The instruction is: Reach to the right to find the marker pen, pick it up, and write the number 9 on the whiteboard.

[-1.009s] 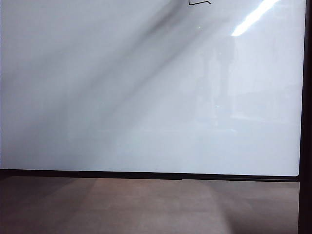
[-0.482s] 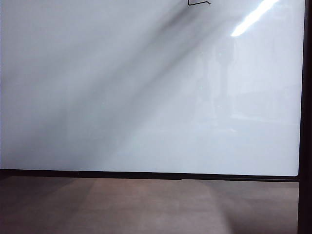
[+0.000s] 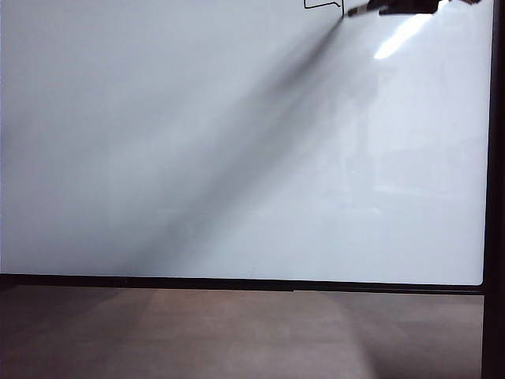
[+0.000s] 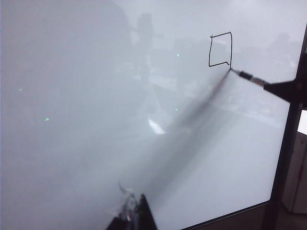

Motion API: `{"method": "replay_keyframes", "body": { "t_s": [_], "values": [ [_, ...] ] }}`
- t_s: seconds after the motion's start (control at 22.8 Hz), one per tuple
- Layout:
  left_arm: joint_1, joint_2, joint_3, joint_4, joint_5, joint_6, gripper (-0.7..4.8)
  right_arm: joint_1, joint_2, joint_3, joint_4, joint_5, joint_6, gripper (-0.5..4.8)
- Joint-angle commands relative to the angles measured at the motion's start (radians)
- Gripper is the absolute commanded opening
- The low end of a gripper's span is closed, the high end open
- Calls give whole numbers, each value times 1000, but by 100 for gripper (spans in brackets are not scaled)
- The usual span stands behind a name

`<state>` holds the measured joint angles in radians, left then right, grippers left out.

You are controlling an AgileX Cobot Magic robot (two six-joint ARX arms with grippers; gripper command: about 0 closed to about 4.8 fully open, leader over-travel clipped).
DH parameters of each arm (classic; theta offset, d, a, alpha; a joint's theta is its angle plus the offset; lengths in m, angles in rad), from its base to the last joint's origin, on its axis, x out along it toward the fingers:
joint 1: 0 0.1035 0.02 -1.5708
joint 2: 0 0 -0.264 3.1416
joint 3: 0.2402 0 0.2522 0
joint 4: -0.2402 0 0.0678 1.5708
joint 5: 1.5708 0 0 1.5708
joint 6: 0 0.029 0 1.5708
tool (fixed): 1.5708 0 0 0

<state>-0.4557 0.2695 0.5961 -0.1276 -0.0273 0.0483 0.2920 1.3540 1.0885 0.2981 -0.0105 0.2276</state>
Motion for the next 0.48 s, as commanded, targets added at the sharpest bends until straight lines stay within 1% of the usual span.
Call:
{"method": "replay_keyframes", "body": {
  "t_s": [0.04,0.26,0.48],
  "values": [
    [2,2,2,10,2,-3,-5,-2,-5,-34,15,11,15,-6],
    [2,2,2,10,2,-3,-5,0,-4,-73,51,8,36,-6],
    [2,2,2,11,2,-3,-5,36,10,-73,89,9,43,-6]
  ]
}}
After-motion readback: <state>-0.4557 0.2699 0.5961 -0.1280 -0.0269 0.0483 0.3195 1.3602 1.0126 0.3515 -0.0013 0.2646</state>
